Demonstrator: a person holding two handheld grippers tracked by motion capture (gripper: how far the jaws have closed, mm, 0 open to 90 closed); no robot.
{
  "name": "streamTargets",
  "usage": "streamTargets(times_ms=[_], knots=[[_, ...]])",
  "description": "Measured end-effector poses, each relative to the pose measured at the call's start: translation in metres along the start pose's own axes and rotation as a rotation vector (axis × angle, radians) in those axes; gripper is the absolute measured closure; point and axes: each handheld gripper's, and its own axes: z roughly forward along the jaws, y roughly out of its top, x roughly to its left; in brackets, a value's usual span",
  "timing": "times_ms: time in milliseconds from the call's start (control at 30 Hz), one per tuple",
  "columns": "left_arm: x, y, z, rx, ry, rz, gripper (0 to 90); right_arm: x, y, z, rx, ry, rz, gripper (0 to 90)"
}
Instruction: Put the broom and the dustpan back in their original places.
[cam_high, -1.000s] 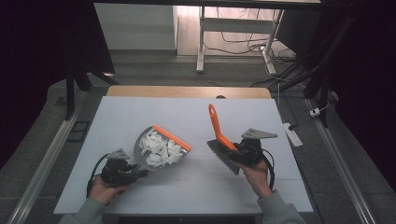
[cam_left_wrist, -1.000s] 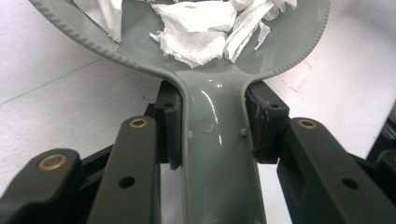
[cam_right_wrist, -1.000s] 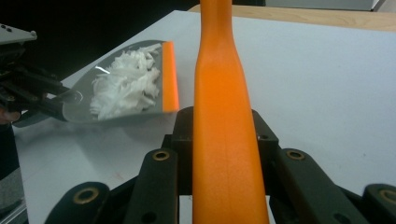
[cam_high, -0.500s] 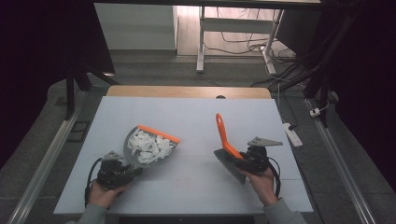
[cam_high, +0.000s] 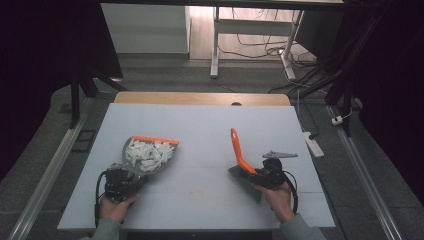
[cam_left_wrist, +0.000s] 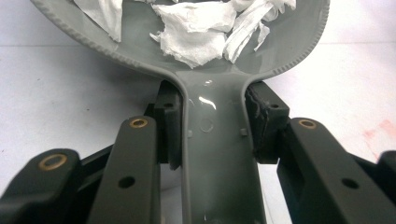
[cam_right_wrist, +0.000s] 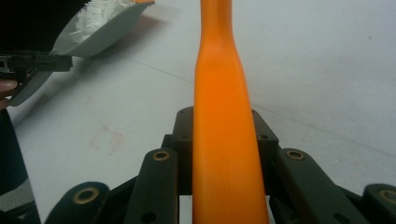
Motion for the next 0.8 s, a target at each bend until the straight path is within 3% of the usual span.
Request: streamTargets(times_ms=[267,533,667,733,800], knots=[[0.002,0.002,0.011,0.023,0.042,-0.035,61.3,-0.014,-0.003,0.001,0.022,-0.051,0.035,70.5],[-0.002,0.003,0.016,0.029,0.076,-0.036,60.6,-0.02,-0.001,0.002,0.052,-0.128,-0.007,64.7],[-0.002,0.003,0.016,0.031,0.059,-0.016,53.7,-0.025,0.0,0.002,0.074,-0.185,-0.035,55.1],[-0.002,0.003,0.015,0.034,0.049,0.011,46.4,-0.028,0.0,0.003,0.09,-0.193,-0.027,50.7],[-0.002,0.003,0.014,0.038,0.037,0.034,38.7,-0.029,0.0,0.004,0.102,-0.234,-0.036,44.1]])
